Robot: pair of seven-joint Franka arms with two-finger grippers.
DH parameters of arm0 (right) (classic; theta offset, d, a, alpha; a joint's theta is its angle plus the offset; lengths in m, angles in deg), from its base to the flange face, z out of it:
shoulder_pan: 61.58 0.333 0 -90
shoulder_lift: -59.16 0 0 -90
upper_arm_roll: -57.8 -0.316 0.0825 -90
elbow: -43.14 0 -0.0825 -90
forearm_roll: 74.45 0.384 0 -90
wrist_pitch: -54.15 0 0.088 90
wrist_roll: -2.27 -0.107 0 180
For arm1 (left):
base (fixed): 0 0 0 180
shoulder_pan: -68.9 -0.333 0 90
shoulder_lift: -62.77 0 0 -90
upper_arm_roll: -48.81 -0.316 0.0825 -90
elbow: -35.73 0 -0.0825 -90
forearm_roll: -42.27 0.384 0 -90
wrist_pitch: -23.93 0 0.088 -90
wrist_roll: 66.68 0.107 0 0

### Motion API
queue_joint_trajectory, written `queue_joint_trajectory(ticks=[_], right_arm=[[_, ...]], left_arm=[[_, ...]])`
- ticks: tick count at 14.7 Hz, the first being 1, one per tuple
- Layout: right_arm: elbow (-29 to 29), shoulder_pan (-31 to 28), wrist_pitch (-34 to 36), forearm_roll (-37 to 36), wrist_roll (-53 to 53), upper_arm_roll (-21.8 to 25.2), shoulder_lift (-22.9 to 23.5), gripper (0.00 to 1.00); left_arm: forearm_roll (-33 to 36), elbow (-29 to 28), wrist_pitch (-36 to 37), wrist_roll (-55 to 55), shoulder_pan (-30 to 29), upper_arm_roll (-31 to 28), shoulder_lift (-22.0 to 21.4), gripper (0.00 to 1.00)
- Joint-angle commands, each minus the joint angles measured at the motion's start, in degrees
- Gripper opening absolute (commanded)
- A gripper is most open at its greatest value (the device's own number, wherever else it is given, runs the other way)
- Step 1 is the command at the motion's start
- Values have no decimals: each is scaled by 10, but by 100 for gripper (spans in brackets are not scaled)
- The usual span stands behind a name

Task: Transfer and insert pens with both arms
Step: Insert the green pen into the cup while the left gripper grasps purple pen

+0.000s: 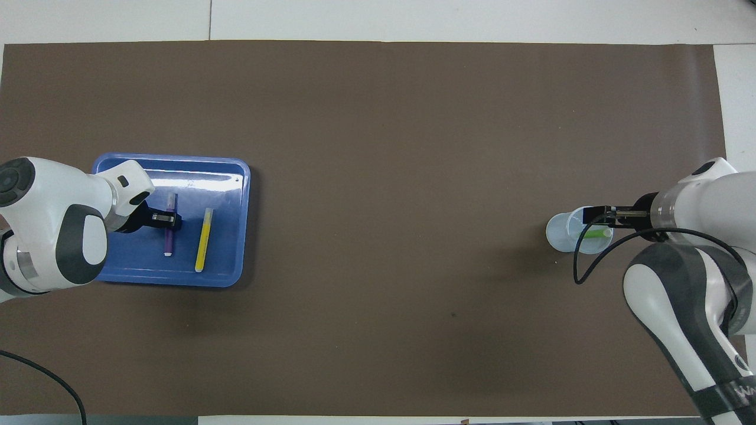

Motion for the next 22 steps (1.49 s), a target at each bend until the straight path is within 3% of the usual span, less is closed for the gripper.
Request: queue_joint_trajectory(ticks=[1, 2, 8, 10, 14, 18, 20, 22], right_arm=[[64, -11, 67, -8, 10, -7, 0, 100], [87, -8, 90, -9, 10, -7, 4, 100], [268, -3, 239, -18, 10, -12, 65, 100], [309, -3, 276, -30, 9, -17, 78, 100], [319, -3, 295, -30, 8, -21, 76, 100], [313, -3, 301, -30, -6, -29, 70, 100], [312, -3, 302, -30, -10, -29, 69, 100], [307, -3, 304, -30, -10, -32, 62, 100]], left_arm=[[7, -20, -15, -5, 3, 1, -6, 4], [8, -19, -15, -5, 2, 1, -5, 0], [7, -3, -4, -11, -1, 0, -4, 0], [7, 22, 31, -19, -1, 0, -4, 0], [7, 80, 130, -37, -1, -2, -8, 0], [7, 179, 272, -110, 6, 1, -12, 0], [0, 240, 365, -202, 14, 5, -12, 0], [-46, 265, 402, -309, 28, 13, -25, 0]])
